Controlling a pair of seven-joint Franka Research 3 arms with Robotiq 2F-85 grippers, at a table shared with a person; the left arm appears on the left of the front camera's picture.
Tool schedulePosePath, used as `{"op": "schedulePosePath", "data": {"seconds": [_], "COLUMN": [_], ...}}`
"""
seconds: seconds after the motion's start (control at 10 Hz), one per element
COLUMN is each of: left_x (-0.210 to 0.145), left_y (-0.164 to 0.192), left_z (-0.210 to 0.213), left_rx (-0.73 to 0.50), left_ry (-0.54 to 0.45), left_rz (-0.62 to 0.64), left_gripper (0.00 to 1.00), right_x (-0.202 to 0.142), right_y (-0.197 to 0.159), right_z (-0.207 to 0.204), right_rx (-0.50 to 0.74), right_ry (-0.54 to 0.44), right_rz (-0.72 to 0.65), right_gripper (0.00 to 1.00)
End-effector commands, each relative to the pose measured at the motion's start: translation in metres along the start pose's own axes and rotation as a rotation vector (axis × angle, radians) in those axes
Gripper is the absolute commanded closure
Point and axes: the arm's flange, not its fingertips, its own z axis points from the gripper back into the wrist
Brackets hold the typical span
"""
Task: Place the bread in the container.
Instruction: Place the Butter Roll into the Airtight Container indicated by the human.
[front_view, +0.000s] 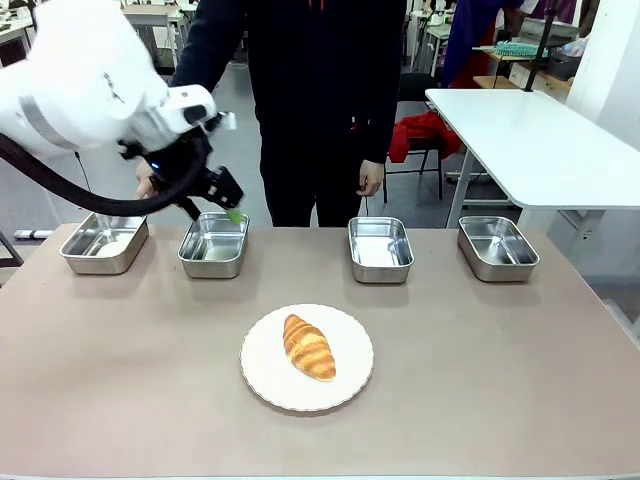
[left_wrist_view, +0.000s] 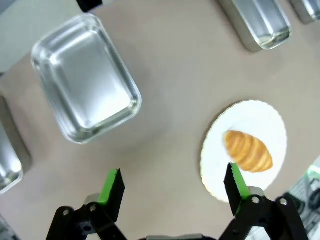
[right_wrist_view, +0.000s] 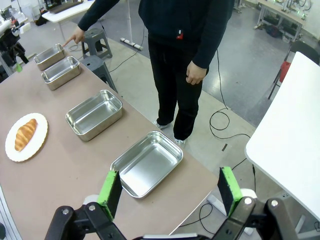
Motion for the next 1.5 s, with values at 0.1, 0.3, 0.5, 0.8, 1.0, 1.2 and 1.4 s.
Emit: {"op": "schedulePosePath", "data": {"seconds": [0.1,0.3,0.5,0.8,1.0,1.2,1.4], "left_x": [-0.007,-0.013,-0.020,-0.033,-0.039,-0.035,-0.037], "left_y": [-0.052,-0.080,-0.106,-0.137,-0.139,-0.137,-0.140], "left_z": [-0.028,-0.064,-0.087,-0.104,-0.119,-0.108,-0.114], "left_rx": [0.005,-0.057,-0.065,-0.051,-0.038,-0.055,-0.046], "left_ry": [0.042,0.082,0.119,0.177,0.238,0.189,0.210], "left_rz": [0.354,0.443,0.515,0.628,0.759,0.612,0.658], "left_gripper": [0.00,0.00,0.00,0.00,0.00,0.00,0.00], "right_x": [0.002,0.002,0.002,0.002,0.002,0.002,0.002], "right_y": [0.001,0.001,0.001,0.001,0.001,0.001,0.001], "right_z": [0.000,0.000,0.000,0.000,0.000,0.000,0.000], "right_rx": [0.000,0.000,0.000,0.000,0.000,0.000,0.000], "right_ry": [-0.005,-0.005,-0.005,-0.005,-0.005,-0.005,-0.005], "right_rz": [0.004,0.004,0.004,0.004,0.004,0.004,0.004], "right_gripper": [0.00,0.00,0.00,0.00,0.00,0.00,0.00]}}
